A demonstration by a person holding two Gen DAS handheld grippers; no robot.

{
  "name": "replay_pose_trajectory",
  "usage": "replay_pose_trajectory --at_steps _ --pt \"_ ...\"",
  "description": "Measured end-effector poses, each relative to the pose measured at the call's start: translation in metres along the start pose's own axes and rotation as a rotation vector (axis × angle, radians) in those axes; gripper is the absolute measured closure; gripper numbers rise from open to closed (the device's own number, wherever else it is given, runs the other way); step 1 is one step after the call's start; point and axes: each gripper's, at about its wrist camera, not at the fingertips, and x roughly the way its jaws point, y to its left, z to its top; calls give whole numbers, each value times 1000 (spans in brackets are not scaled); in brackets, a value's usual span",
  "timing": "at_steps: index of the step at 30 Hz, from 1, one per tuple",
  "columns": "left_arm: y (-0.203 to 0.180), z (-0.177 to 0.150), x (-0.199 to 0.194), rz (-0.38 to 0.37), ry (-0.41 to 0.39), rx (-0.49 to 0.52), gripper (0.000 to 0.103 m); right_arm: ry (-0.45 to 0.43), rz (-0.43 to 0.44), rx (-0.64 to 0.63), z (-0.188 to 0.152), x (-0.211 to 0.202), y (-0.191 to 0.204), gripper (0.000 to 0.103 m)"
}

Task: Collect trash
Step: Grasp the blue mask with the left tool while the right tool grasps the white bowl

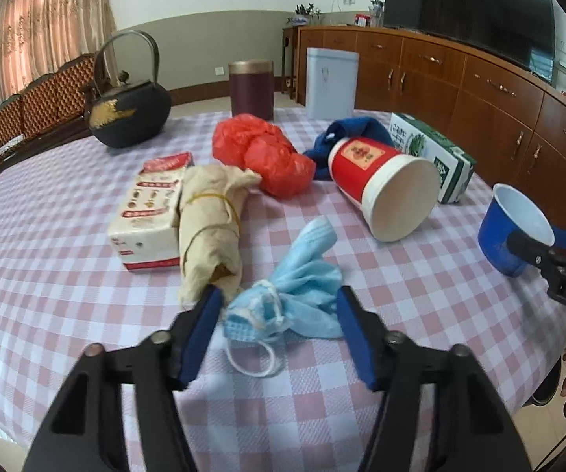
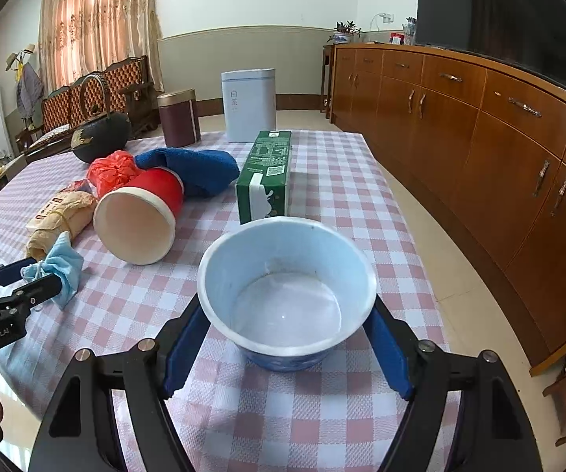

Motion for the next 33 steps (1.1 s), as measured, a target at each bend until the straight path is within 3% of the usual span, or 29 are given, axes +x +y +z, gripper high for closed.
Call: replay_pose_trajectory --at_steps 4,12,18,22,25,27,30,33 --pt "-3 2 1 -14 -2 -6 73 9 -5 -13 2 4 2 24" --pt "6 -1 -26 -47 -81 -48 75 -21 10 -6 0 -6 -2 25" --pt "15 -9 -26 -39 -79 -86 44 -19 6 -16 -3 -8 1 24" --pt "17 -14 -29 -31 -81 -83 44 -13 7 -19 -5 -7 2 24" --pt "14 -19 -18 -50 -21 -78 44 -11 8 -19 -5 -6 3 24" --pt "7 -20 -15 -46 -6 -52 51 -8 8 -16 -5 -6 3 24" --pt "1 -18 -13 -70 0 -45 76 -3 11 -10 -5 -5 2 24" --pt "0 -13 -21 -104 -40 -57 81 -17 11 -6 -6 -10 1 26"
